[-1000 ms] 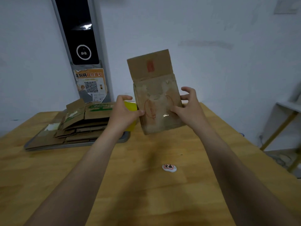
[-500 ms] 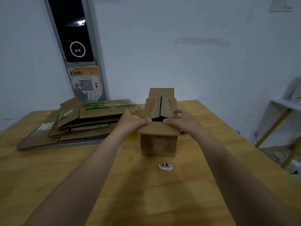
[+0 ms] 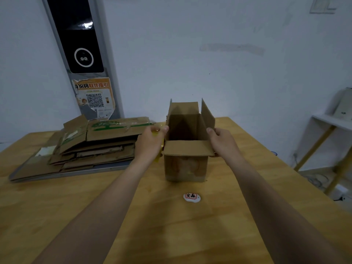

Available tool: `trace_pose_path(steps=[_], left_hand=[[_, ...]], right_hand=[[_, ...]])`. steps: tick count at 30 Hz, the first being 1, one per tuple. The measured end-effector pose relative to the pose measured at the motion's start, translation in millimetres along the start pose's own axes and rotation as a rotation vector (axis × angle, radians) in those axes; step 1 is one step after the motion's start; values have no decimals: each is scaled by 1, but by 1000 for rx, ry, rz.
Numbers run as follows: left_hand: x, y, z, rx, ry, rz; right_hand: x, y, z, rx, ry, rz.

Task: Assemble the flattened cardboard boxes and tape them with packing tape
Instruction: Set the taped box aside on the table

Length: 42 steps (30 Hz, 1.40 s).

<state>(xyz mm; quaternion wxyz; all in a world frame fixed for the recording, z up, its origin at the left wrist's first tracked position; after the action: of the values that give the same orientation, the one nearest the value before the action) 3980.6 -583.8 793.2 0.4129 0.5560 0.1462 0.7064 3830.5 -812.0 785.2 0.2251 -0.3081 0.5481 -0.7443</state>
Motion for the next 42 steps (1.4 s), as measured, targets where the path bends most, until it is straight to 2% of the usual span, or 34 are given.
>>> trace_pose_path(steps=[5, 12, 17, 19, 21, 25, 28, 30, 36, 42], left_hand=[[-5, -24, 1, 27, -19, -131], [-8, -8, 4, -124, -178, -144], [-7, -10, 5, -129, -212, -188], [-8, -11, 3, -119, -229, -210], [-10, -11, 3, -115, -247, -220], [-14, -9, 3, -124, -271, -214], [-17, -7, 3, -135, -271, -176], [-18, -6, 4, -134, -271, -158], [-22, 3, 8, -175, -196, -22], [-42, 29, 21, -187, -141, 5]], right_hand=[[7, 2, -3, 23, 27, -97], [2, -13, -10, 286, -39, -218], [-1, -13, -14, 453, -221, -319], [0, -4, -10, 408, -282, -301], [3, 3, -10, 333, -295, -186], [8, 3, -7, 265, -145, 4], [14, -2, -4, 293, 70, -98], [12, -6, -6, 338, 141, -84], [13, 3, -4, 278, 236, 63], [26, 9, 14, 232, 246, 10]])
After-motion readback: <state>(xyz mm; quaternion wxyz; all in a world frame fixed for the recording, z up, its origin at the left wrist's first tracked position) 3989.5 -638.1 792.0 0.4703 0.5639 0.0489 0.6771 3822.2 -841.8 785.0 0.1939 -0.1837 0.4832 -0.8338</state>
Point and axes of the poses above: each hand's wrist, its own z-axis towards the middle knuckle, its own x-axis out of the back of the hand, y = z × x, the point moved 8 cm from there along z, towards the middle knuckle, and after that the axes turned 15 degrees about z, right-handed, at the moved point
